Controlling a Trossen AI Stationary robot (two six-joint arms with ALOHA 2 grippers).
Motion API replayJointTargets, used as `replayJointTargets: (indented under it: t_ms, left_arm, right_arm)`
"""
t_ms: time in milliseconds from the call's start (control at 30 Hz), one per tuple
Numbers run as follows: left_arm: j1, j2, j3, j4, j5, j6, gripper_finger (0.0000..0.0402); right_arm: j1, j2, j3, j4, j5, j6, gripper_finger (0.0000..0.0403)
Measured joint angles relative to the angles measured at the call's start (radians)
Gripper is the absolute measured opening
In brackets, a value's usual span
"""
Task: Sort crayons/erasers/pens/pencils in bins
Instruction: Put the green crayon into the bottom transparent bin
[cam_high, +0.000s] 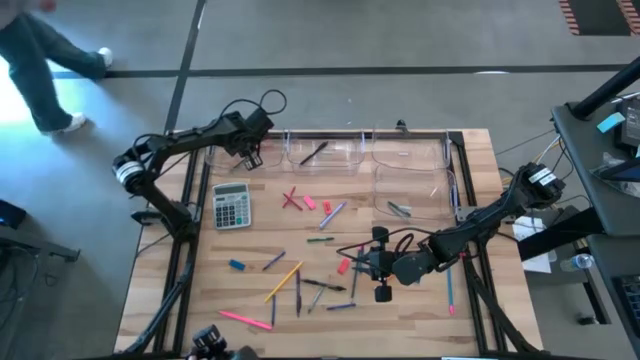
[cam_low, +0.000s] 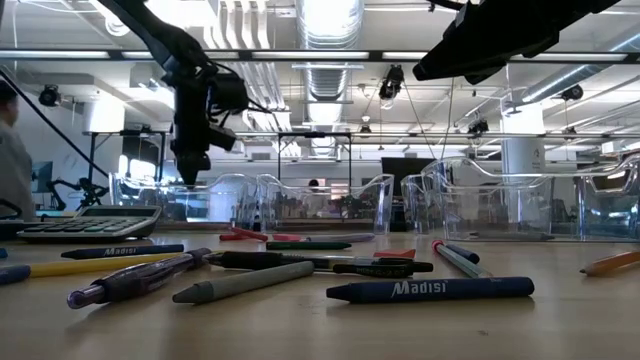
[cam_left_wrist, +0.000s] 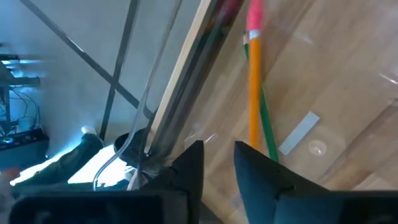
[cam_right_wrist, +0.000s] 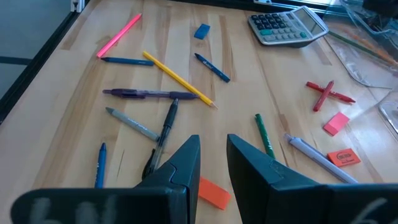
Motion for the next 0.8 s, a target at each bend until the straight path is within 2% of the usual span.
replayJointTargets:
  t_ms: [200,333,400,600,700,800]
  left_arm:
    - [-0.006,-0.066,0.022,-0.045,-0.037,-0.004,0.0125]
    - [-0.021,-0.194,0.048,-0.052,-0.029,-0.068,0.0139]
    - [-0.028,-0.282,0.045,-0.01,0.034,-0.101,0.0141]
    - [-0.085,-0.579,-0.05,0.228,0.351,-0.272,0.0139]
    - [-0.172,-0.728,-0.164,0.417,0.517,-0.317,0.013]
    - [-0.321,-0.859,-0.311,0.619,0.544,-0.411,0.0114]
  right_arm:
    - [0.0,0.0,0.0,0.0,0.0,0.0,0.0073]
    - [0.0,0.0,0.0,0.0,0.0,-0.001,0.0073]
    - [0.0,0.0,-0.001,0.0,0.0,-0.002,0.0073]
    - [0.0,0.0,-0.001,0.0,0.0,0.0,0.0073]
    - [0.0,0.0,-0.001,0.0,0.0,0.0,0.0073]
    - [0.0,0.0,-0.001,0.0,0.0,0.009,0.0073]
